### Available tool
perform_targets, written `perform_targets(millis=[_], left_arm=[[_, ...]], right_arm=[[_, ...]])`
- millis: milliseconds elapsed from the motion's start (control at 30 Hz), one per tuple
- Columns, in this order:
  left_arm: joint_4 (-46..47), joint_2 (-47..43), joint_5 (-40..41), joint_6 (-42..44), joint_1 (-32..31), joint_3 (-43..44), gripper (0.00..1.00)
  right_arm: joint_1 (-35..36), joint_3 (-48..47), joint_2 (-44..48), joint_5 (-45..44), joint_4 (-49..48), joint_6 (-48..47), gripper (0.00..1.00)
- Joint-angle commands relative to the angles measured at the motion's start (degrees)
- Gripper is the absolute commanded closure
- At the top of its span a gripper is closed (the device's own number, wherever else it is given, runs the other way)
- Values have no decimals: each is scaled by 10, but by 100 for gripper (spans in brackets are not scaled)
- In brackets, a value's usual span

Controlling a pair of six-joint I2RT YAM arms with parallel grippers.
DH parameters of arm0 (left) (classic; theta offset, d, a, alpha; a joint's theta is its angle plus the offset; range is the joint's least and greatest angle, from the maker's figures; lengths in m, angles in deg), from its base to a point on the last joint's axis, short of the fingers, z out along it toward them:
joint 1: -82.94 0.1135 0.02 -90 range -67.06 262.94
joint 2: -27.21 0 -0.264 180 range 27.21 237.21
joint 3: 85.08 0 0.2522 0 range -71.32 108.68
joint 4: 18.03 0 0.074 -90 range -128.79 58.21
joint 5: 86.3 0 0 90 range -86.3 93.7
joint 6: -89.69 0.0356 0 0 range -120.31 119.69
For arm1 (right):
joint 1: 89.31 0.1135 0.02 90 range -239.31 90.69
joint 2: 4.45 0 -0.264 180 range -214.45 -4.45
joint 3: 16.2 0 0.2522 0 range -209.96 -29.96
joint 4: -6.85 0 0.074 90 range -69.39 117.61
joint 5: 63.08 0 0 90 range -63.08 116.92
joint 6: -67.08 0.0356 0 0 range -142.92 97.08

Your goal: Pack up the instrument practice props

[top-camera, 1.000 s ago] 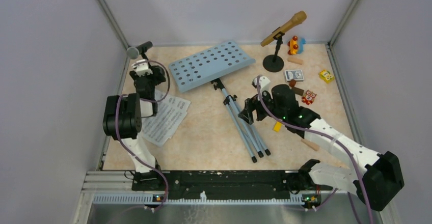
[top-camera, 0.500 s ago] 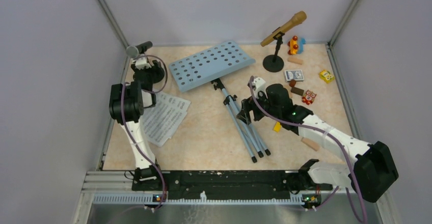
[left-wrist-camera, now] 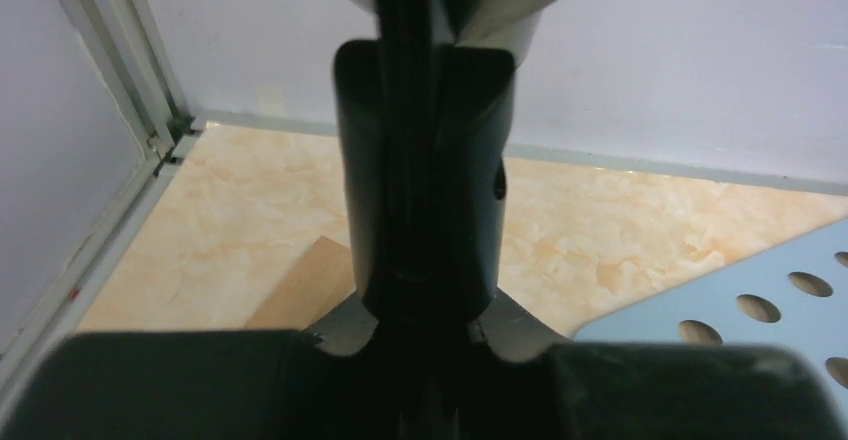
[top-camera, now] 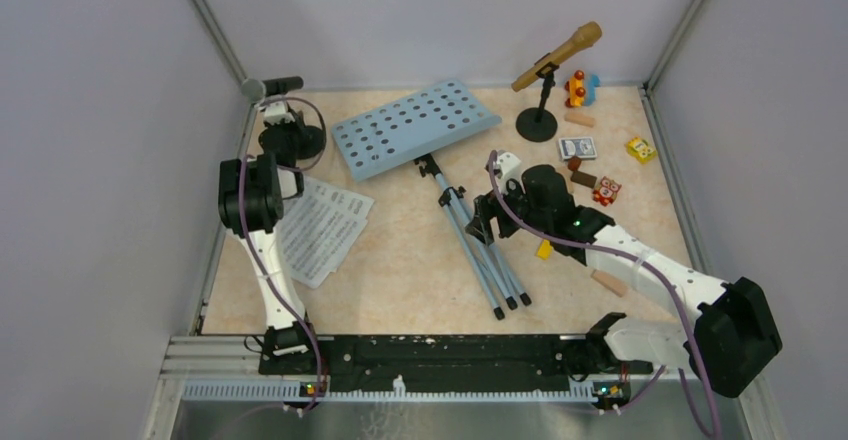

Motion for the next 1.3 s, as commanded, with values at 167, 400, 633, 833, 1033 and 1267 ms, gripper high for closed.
perform_targets(millis=[167, 400, 633, 833, 1033, 1267], left_arm=[[85, -73, -47, -24, 2, -84, 100], [48, -250, 0, -29, -3, -209, 100], [-134, -481, 80, 3, -25, -280, 100], [-323, -654, -3, -35, -44, -287, 100], [-444, -769, -57, -28, -147, -308, 100], [-552, -862, -117, 20, -275, -324, 100]], right_arm=[[2, -11, 40, -5, -1, 14, 26], [2, -3, 94, -14, 8, 32, 27], [3, -14, 139, -41, 40, 65, 27], [2, -36, 186, -59, 69, 86, 27], [2, -40, 240, -54, 59, 82, 27], [2, -8, 309, -53, -5, 52, 27]])
